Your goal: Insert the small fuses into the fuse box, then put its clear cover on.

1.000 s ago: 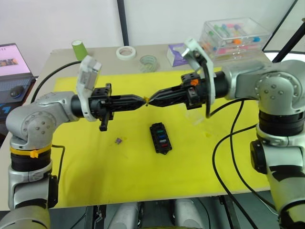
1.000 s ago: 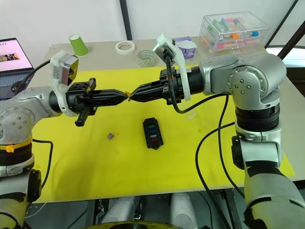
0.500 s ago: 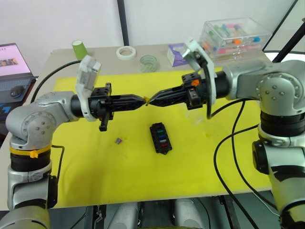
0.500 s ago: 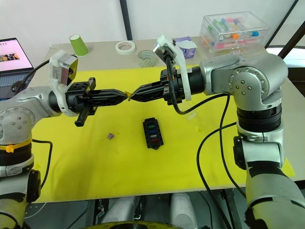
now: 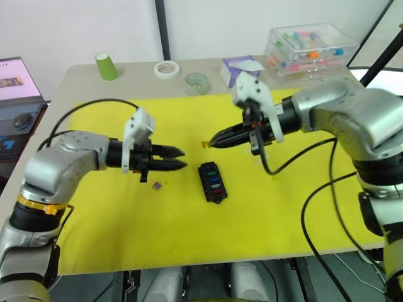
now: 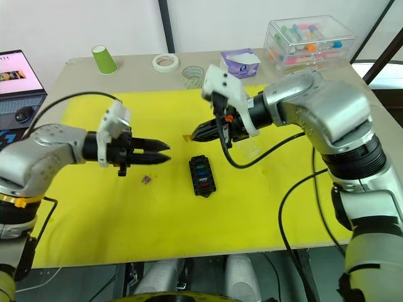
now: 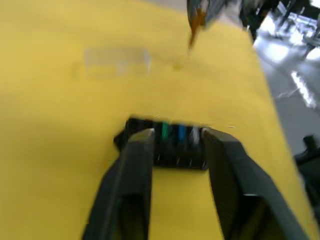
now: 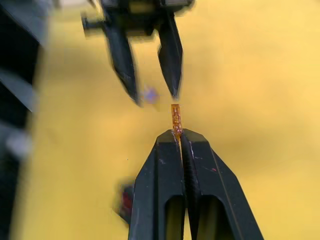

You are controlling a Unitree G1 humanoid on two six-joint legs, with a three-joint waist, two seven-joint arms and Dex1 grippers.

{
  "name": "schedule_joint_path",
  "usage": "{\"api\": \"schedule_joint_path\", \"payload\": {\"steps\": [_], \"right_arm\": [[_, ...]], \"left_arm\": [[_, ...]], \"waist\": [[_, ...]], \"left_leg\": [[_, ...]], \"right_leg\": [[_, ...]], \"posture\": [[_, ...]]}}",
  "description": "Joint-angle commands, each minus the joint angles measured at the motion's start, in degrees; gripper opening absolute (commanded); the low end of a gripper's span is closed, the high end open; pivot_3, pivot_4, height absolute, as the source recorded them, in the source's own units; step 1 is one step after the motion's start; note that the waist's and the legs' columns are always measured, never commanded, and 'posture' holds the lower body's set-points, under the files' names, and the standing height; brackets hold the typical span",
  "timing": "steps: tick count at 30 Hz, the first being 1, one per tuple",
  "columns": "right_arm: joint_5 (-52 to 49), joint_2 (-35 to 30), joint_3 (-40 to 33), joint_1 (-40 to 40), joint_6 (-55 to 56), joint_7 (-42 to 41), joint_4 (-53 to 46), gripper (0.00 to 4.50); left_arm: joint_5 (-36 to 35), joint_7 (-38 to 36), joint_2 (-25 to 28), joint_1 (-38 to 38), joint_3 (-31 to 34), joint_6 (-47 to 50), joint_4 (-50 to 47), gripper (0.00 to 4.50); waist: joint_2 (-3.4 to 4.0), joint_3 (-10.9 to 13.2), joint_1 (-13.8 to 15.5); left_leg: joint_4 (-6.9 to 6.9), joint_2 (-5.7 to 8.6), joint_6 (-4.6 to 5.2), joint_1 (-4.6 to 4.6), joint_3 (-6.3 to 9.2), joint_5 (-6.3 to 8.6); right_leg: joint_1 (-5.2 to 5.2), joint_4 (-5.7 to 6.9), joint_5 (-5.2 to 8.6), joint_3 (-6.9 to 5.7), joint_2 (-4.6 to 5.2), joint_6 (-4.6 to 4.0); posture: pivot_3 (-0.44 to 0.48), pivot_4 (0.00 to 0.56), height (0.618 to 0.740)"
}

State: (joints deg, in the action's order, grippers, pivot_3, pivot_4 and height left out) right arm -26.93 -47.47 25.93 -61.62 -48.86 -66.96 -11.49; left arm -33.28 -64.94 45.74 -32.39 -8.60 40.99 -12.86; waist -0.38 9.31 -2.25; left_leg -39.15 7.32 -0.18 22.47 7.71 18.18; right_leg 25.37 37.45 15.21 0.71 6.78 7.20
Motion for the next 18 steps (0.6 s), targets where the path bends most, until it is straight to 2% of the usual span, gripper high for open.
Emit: {"api": "schedule_joint_path", "payload": {"steps": [1,4,5,9,18], "right_arm": [[10.0,0.6,4.2,0.0,15.3,-4.9,4.7,0.0],[12.9,2.8,5.0,-0.1,20.1,-7.7,9.1,0.0],[14.1,3.5,5.3,-0.2,21.6,-8.3,10.5,0.0],[18.6,5.5,5.9,0.3,25.8,-10.2,14.5,0.0],[20.8,7.9,4.8,2.6,25.7,-12.8,16.0,0.0]], "left_arm": [[6.0,-0.5,-2.3,0.6,-4.2,-6.6,2.0,3.15],[9.2,-0.4,-4.9,1.6,-6.8,-9.8,4.4,4.28],[10.3,-0.5,-5.5,1.7,-7.6,-10.7,4.9,4.44],[12.4,0.0,-7.6,2.0,-8.1,-12.8,6.0,4.44],[14.9,1.1,-9.8,2.4,-7.5,-14.7,6.9,4.44]], "waist": [[0.0,0.0,0.0],[-0.01,0.0,0.0],[-0.01,0.0,0.0],[-0.01,0.0,0.0],[-0.01,0.0,0.0]], "left_leg": [[0.0,0.0,0.0,0.0,-0.02,0.0],[0.0,0.0,0.0,0.02,-0.02,0.0],[0.0,0.0,0.0,0.02,-0.01,0.0],[0.0,-0.02,0.0,0.01,0.0,0.0],[-0.01,-0.01,0.0,0.01,0.02,0.0]], "right_leg": [[0.01,0.01,0.0,0.01,0.0,0.0],[0.02,0.0,0.0,0.01,0.0,0.0],[0.01,-0.02,0.0,0.0,-0.01,0.0],[0.02,-0.02,0.0,0.0,-0.02,0.0],[0.01,-0.02,0.0,-0.01,-0.02,0.0]], "posture": [[0.0,0.15,0.74],[0.0,0.15,0.74],[0.0,0.15,0.74],[0.0,0.15,0.74],[0.0,0.15,0.74]]}}
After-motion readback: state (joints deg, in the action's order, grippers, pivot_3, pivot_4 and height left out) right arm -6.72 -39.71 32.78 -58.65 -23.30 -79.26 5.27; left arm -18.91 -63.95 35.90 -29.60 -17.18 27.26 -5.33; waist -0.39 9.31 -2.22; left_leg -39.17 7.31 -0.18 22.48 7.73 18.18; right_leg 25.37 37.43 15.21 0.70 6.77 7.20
